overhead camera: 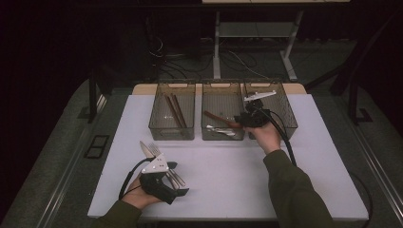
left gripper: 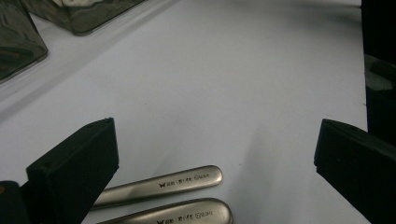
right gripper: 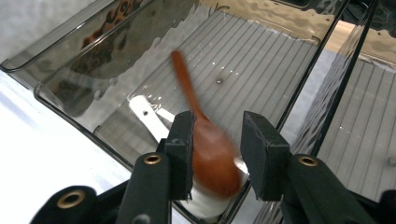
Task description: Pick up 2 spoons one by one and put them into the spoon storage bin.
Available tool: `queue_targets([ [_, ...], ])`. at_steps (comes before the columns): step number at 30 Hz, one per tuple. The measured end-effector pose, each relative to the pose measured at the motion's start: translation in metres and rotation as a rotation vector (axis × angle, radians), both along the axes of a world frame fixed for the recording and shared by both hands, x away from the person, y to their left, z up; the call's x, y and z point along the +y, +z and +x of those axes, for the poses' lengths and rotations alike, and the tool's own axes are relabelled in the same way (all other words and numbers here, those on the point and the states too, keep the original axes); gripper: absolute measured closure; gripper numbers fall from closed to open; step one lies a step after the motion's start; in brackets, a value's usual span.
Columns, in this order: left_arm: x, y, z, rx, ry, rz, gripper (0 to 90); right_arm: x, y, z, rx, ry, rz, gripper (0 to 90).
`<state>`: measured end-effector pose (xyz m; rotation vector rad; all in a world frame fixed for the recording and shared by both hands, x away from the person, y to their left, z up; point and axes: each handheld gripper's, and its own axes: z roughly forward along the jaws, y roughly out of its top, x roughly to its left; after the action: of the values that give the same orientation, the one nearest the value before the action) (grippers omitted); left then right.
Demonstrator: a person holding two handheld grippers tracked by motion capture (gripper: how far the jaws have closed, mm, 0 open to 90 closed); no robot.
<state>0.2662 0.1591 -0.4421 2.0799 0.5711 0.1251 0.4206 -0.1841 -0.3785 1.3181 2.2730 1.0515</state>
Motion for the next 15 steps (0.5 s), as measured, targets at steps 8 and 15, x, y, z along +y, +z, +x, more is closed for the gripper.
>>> queue_targets([
  [8,0.0,0.0,0.0,0.002,0.002,0.001,0.0,-0.009,0.004,-0.009,-0.002,0.048,0.075,52.6],
  [15,0.0,0.0,0.0,0.003,0.003,0.007,0.0,-0.022,0.007,-0.023,-0.015,0.089,0.14,42.4],
])
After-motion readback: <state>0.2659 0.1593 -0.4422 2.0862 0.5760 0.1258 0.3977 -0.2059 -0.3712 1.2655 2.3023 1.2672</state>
